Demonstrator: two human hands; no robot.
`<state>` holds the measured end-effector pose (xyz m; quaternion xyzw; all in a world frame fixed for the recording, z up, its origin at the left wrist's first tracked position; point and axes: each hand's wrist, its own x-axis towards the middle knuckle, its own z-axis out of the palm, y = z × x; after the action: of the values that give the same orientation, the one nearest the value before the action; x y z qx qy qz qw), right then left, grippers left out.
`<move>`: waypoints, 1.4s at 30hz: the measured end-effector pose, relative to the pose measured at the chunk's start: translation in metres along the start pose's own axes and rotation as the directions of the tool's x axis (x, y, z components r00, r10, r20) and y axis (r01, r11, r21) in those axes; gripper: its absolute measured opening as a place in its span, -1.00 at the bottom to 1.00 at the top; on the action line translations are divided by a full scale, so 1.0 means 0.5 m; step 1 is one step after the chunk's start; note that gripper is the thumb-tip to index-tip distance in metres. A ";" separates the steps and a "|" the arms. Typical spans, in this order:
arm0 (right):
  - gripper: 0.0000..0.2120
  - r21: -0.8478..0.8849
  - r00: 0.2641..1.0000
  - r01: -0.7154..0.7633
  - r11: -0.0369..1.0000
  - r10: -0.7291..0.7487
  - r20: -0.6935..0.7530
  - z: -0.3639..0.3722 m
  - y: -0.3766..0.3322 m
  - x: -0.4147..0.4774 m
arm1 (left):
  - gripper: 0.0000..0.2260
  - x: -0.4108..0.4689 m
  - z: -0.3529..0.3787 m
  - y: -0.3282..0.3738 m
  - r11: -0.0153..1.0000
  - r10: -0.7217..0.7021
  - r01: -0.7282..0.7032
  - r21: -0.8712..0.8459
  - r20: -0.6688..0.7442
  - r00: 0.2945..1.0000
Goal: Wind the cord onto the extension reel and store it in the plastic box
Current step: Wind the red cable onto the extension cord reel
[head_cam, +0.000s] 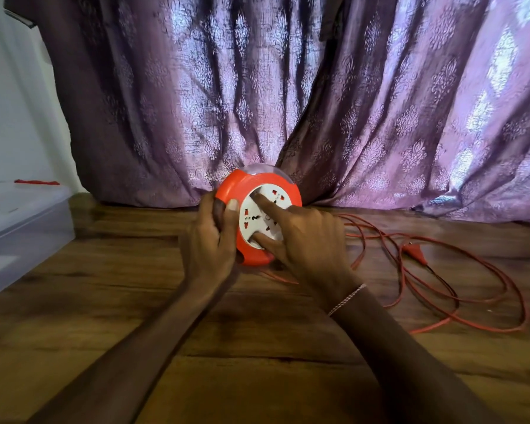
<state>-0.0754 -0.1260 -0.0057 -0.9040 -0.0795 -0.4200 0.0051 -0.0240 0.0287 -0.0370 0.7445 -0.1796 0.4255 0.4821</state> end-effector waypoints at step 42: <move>-0.42 0.158 1.000 -0.011 0.987 0.016 -0.025 -0.024 0.224 0.011 | -0.61 -0.023 0.191 0.052 0.933 -0.121 0.153 -0.325 0.116 0.986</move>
<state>-0.0646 -0.2368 0.0128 -0.8956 -0.1063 -0.4244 0.0804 -0.0039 -0.0684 -0.0480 0.6825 -0.2190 0.3189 0.6201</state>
